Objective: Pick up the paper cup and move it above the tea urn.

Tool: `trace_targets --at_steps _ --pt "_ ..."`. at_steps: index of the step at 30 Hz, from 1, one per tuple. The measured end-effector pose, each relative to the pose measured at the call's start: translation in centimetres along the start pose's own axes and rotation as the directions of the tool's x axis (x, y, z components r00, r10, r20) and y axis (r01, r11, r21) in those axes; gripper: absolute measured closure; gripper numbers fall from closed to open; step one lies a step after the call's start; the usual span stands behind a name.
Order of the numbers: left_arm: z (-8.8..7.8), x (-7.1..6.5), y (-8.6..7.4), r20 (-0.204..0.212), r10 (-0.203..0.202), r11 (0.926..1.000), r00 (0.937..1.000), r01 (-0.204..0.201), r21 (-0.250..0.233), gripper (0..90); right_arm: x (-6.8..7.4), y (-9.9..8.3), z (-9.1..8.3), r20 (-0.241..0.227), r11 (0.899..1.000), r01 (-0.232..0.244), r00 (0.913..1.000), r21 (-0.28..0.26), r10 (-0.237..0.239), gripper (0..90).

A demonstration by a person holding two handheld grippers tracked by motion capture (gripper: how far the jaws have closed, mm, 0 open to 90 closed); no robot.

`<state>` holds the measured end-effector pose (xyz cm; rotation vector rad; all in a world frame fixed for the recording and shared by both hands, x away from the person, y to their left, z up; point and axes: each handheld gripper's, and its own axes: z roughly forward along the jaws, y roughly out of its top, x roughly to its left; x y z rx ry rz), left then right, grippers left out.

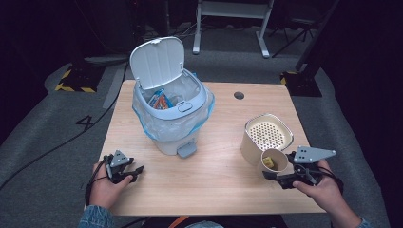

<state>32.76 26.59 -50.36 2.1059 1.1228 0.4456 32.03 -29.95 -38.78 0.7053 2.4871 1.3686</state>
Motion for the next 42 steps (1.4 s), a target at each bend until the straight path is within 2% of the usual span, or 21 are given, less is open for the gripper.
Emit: trace_targets --at_steps 6,14,29,37,42 --pt "0.0 0.0 0.0 0.0 0.0 1.0 1.0 0.0 0.0 44.4 -0.9 1.6 -1.3 0.023 0.999 0.028 0.9994 -0.02 -0.028 29.8" --pt "0.0 0.0 0.0 0.0 0.001 1.0 1.0 -0.001 0.0 44.4 -3.0 3.6 -2.7 0.095 0.998 0.045 0.9947 -0.051 -0.04 29.7" --pt "0.0 0.0 0.0 -0.002 0.001 1.0 1.0 -0.001 -0.001 44.4 -8.0 5.7 -2.2 0.169 0.998 0.031 0.9854 -0.055 -0.022 29.8" --pt "0.0 0.0 0.0 0.0 -0.003 1.0 1.0 0.003 0.0 44.5 -10.0 6.5 -2.1 0.221 0.994 0.09 0.9724 -0.058 -0.075 29.9" --pt "0.0 0.0 0.0 -0.002 -0.005 1.0 1.0 0.005 -0.004 44.5 -10.9 6.8 -2.0 0.252 0.985 0.169 0.9553 -0.038 -0.154 30.0"
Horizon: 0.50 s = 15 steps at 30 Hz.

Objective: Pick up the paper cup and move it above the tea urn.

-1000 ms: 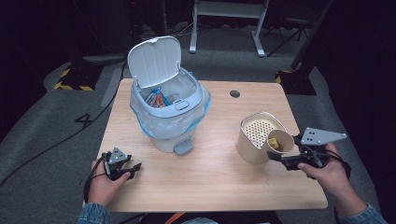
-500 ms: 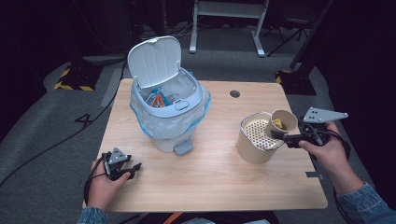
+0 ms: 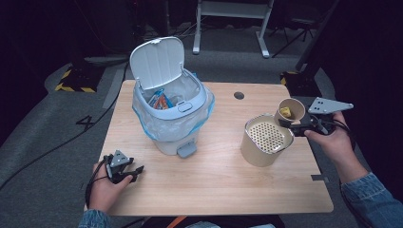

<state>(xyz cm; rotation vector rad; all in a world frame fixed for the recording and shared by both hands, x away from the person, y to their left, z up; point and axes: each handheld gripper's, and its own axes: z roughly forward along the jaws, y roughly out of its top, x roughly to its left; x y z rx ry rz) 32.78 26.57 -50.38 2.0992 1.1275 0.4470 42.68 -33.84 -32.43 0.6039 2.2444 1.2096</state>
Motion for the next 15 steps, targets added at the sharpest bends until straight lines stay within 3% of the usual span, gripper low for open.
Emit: trace_targets --at_steps 8,10,12,15 --pt "0.0 0.0 0.0 0.001 -0.001 1.0 1.0 0.001 0.002 44.4 -0.9 0.0 0.7 0.044 0.991 0.134 0.99 -0.002 -0.134 30.4" --pt "0.0 0.0 0.0 0.001 -0.001 1.0 1.0 0.001 0.002 44.4 -0.9 0.0 0.8 0.049 0.989 0.146 0.9881 0.0 -0.146 30.4" --pt "0.0 0.0 0.0 0.0 0.0 1.0 1.0 0.0 0.001 44.4 -1.2 -0.2 1.0 0.066 0.978 0.208 0.976 0.003 -0.208 30.5" --pt "0.0 0.0 0.0 0.0 0.0 1.0 1.0 0.0 0.0 44.5 -1.4 -0.4 1.2 0.081 0.968 0.251 0.9645 0.007 -0.251 30.5"
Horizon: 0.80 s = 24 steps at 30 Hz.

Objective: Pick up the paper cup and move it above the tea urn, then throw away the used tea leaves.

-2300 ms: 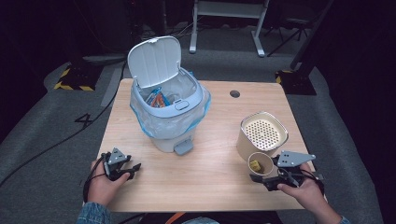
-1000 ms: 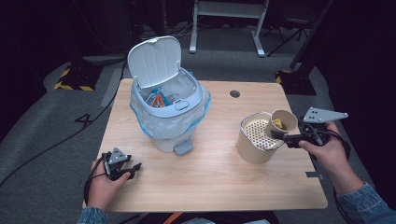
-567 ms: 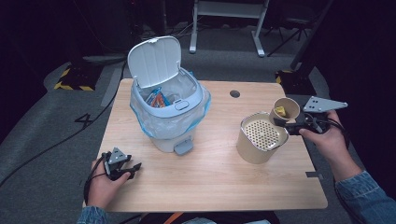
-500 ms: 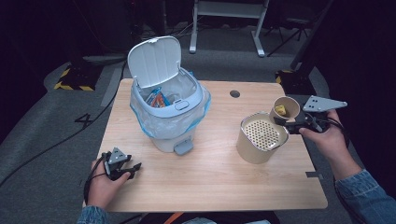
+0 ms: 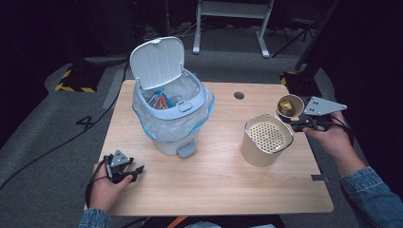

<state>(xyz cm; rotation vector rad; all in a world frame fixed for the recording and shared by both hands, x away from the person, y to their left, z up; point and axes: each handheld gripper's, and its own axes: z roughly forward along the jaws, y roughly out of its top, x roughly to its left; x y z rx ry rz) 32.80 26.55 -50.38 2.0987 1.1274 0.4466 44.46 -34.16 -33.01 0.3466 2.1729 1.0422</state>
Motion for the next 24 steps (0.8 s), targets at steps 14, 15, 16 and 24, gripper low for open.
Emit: trace_targets --at_steps 14,15,16,24 --pt "0.0 0.0 0.0 -0.005 0.005 1.0 1.0 -0.005 0.0 44.4 0.6 -0.3 0.5 0.059 0.977 0.207 0.976 0.041 -0.209 30.6" --pt "0.0 0.0 0.0 -0.005 0.005 1.0 1.0 -0.005 0.0 44.4 0.8 -0.4 0.6 0.065 0.974 0.22 0.9726 0.051 -0.223 30.6" --pt "0.0 0.0 0.0 -0.005 0.005 1.0 1.0 -0.005 0.0 44.4 0.9 -0.4 0.6 0.066 0.971 0.234 0.9692 0.056 -0.237 30.6" --pt "0.0 -0.1 0.0 -0.004 0.003 1.0 1.0 -0.003 0.0 44.4 2.3 -0.5 1.1 0.129 0.87 0.465 0.8643 0.163 -0.486 31.1"
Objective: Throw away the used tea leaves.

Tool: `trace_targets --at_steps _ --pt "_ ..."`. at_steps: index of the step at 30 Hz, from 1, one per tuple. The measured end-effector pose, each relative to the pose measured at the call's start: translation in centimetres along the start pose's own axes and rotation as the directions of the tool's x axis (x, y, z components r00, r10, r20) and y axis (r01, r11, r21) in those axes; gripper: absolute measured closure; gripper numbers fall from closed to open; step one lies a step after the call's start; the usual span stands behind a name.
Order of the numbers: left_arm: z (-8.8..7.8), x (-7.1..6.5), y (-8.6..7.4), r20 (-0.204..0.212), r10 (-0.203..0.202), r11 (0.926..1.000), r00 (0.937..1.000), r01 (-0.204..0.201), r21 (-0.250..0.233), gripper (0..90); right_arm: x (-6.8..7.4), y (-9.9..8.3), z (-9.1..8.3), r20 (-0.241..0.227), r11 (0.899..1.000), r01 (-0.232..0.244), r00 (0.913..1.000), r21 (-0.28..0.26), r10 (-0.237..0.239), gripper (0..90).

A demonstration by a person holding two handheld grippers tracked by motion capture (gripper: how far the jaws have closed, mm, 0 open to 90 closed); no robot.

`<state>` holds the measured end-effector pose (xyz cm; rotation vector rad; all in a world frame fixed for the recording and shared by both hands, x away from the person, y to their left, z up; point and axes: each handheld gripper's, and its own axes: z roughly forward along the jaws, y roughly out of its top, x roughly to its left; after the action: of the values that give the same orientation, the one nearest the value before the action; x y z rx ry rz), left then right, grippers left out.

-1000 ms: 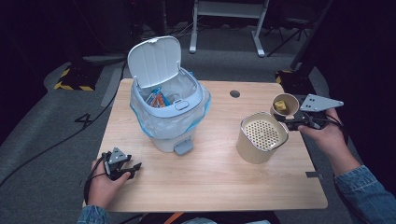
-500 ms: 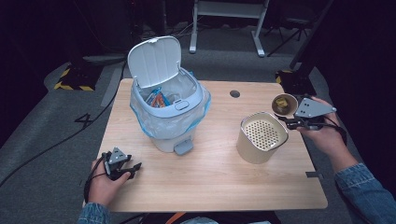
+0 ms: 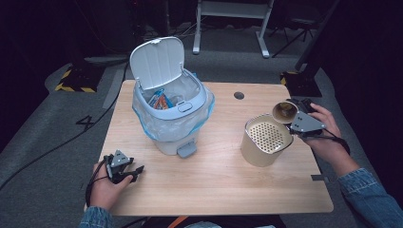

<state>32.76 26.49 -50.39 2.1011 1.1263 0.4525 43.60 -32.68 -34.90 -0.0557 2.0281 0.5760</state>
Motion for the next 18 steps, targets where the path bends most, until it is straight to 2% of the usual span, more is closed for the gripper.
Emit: trace_targets --at_steps 2,4,5,6,7,8,11,12,14,16,17,18 --pt "0.0 0.0 0.0 0.0 0.0 1.0 1.0 0.0 0.0 44.4 0.2 0.2 0.0 0.016 0.997 0.072 0.9973 0.018 -0.072 31.2" --pt "0.0 0.0 0.0 -0.001 -0.001 1.0 1.0 0.001 0.002 44.4 0.5 0.3 0.0 0.029 0.992 0.121 0.9921 0.034 -0.122 31.3" --pt "0.0 0.0 0.0 -0.001 -0.001 1.0 1.0 0.001 0.002 44.5 0.5 0.3 0.0 0.029 0.992 0.121 0.9921 0.034 -0.122 31.3" --pt "0.0 0.0 0.0 0.001 -0.001 1.0 1.0 0.001 0.001 44.4 0.9 0.5 0.0 0.057 0.971 0.23 0.9705 0.065 -0.234 31.5" --pt "0.0 0.0 0.0 0.0 0.0 1.0 1.0 0.0 0.0 44.5 1.1 0.6 0.0 0.066 0.96 0.269 0.9592 0.082 -0.275 31.6" --pt "0.0 0.0 0.0 0.0 0.0 1.0 1.0 0.0 0.0 44.4 1.4 0.8 0.0 0.078 0.94 0.325 0.9393 0.106 -0.334 31.7" --pt "0.0 0.0 0.0 0.0 -0.001 1.0 1.0 0.001 0.001 44.4 2.1 1.2 -0.1 0.105 0.888 0.437 0.8853 0.144 -0.453 31.7" --pt "0.0 0.0 0.0 0.001 -0.001 1.0 1.0 0.001 0.001 44.4 2.4 1.4 -0.1 0.112 0.863 0.478 0.8602 0.163 -0.497 31.8" --pt "0.0 0.0 0.0 0.0 0.0 1.0 1.0 0.0 0.0 44.5 2.7 1.6 -0.1 0.125 0.826 0.531 0.8214 0.191 -0.557 31.8" --pt "0.0 0.0 0.0 0.0 -0.001 1.0 1.0 0.001 0.001 44.4 3.1 1.8 -0.2 0.136 0.781 0.585 0.7743 0.221 -0.618 31.9" --pt "0.0 0.0 0.0 0.001 -0.001 1.0 1.0 0.001 0.001 44.4 3.3 1.9 -0.2 0.145 0.756 0.61 0.747 0.238 -0.649 31.9" --pt "0.0 0.0 0.0 0.0 0.0 1.0 1.0 0.0 0.0 44.5 3.5 2.0 -0.2 0.151 0.722 0.642 0.7113 0.259 -0.686 31.9"
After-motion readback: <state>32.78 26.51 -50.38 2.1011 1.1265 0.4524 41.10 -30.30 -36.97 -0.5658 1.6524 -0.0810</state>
